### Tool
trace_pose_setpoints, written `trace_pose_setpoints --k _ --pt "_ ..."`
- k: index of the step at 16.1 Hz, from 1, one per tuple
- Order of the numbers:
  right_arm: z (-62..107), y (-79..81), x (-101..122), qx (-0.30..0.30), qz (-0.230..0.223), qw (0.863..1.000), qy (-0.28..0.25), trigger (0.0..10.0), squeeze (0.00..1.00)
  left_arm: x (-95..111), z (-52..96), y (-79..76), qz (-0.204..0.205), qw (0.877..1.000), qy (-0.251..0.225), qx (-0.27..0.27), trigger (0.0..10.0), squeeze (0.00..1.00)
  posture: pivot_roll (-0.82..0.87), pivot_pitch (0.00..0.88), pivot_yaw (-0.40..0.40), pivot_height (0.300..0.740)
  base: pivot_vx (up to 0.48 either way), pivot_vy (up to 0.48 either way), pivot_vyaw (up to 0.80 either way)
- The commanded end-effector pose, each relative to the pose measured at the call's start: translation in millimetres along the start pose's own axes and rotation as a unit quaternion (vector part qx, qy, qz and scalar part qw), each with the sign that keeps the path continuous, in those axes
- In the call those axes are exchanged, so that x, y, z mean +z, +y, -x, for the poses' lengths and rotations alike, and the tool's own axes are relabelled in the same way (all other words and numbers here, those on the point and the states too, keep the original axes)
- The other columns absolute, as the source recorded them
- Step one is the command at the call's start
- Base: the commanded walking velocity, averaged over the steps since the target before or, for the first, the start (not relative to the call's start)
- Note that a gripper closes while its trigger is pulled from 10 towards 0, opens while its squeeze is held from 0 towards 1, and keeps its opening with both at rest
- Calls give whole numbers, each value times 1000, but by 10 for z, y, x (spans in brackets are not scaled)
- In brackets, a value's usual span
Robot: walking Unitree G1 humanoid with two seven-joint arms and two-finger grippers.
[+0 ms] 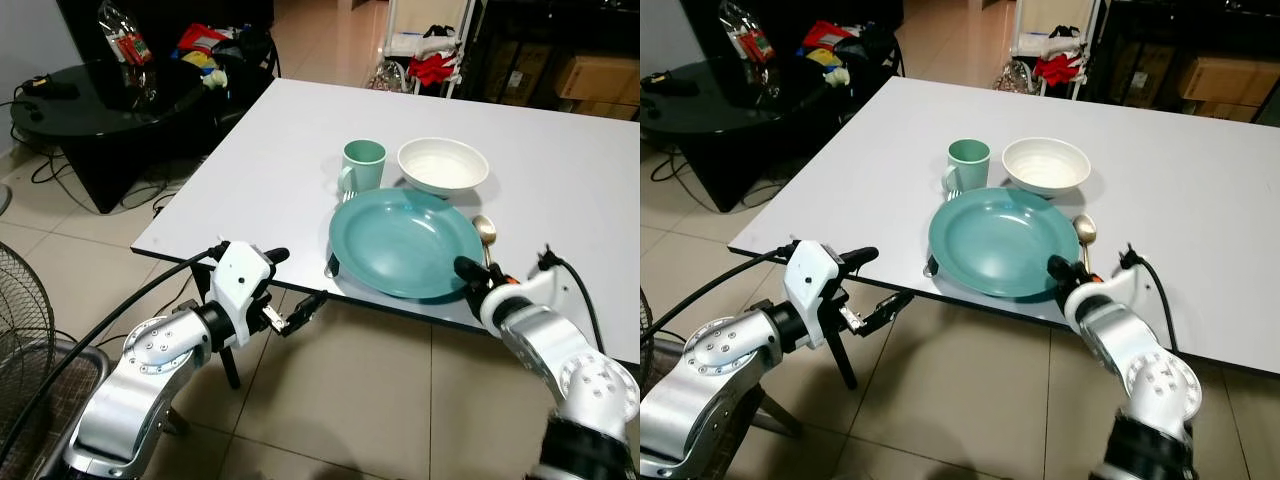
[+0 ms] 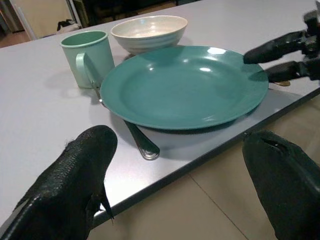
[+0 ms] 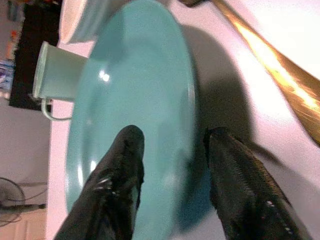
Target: Setting the table
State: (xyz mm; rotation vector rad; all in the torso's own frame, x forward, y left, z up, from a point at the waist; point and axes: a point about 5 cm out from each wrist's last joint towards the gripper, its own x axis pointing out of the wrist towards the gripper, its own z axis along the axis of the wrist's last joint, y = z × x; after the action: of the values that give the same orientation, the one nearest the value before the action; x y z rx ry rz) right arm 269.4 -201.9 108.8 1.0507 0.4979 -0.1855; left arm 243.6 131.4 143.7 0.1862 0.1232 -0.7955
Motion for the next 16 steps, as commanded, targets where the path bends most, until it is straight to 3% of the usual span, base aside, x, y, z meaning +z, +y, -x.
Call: trace_pose_setpoints --k 1,4,6,8,9,10,11,13,16 --pt "78 28 -6 5 6 1000 -1 10000 1000 24 -25 3 -4 1000 -3 -5 10000 0 29 0 24 740 0 0 0" --pt "227 31 59 9 12 1000 -21 10000 1000 24 -45 0 -2 1000 -6 -7 10000 0 23 0 30 740 0 0 0" --pt "409 17 107 0 64 998 -29 10000 1000 28 -52 8 1 1000 -11 2 10000 0 6 0 46 740 0 0 0" --pt "659 83 123 1 145 989 -38 10000 1000 47 -20 81 14 997 -30 67 10000 0 -9 0 56 740 0 0 0" --pt "696 104 129 1 165 985 -41 10000 1000 49 -9 111 18 995 -34 89 10000 0 -12 0 54 740 0 0 0" --pt "767 272 192 10 294 952 -80 10000 953 51 21 183 29 988 -45 144 10000 0 -14 0 52 740 0 0 0" --pt "759 448 223 28 387 912 -130 10000 0 34 18 240 28 981 -43 186 10000 0 -5 0 41 740 0 0 0" --pt "631 663 177 75 451 871 -177 10000 0 47 -21 282 7 974 -36 223 10000 0 10 0 26 740 0 0 0" --pt "437 682 68 105 462 861 -182 10000 0 119 -55 317 -2 965 -53 257 10000 0 47 0 7 740 85 0 0"
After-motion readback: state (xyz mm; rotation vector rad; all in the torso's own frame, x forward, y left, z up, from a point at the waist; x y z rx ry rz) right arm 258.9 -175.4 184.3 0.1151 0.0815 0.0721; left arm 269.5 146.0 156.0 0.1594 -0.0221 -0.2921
